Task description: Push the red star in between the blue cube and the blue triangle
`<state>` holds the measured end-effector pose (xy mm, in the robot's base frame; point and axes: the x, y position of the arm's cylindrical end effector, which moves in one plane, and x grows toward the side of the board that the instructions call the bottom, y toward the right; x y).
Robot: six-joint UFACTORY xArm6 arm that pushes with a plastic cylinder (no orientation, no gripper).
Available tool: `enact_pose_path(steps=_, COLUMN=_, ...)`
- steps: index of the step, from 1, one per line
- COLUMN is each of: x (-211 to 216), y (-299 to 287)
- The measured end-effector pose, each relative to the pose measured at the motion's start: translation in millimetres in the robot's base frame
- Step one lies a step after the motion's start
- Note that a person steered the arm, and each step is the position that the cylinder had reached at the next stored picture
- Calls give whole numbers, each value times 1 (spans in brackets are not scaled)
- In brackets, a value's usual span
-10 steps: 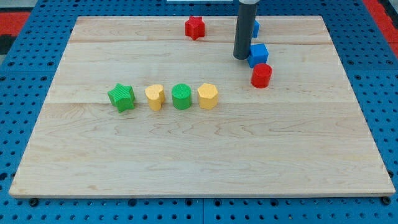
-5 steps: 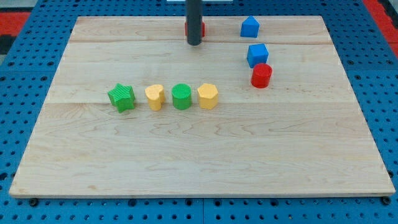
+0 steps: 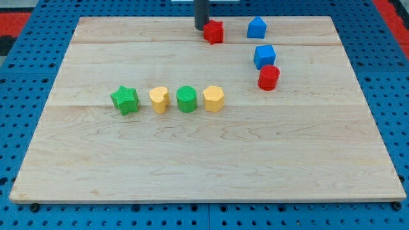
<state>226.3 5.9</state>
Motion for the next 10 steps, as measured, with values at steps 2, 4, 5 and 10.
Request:
enact_pose_path(steps=2, x=21, y=15)
enact_pose_path(steps=4, x=51, y=23)
enact_pose_path(steps=5, x=54, y=26)
enact_pose_path(steps=10, x=54, y=70)
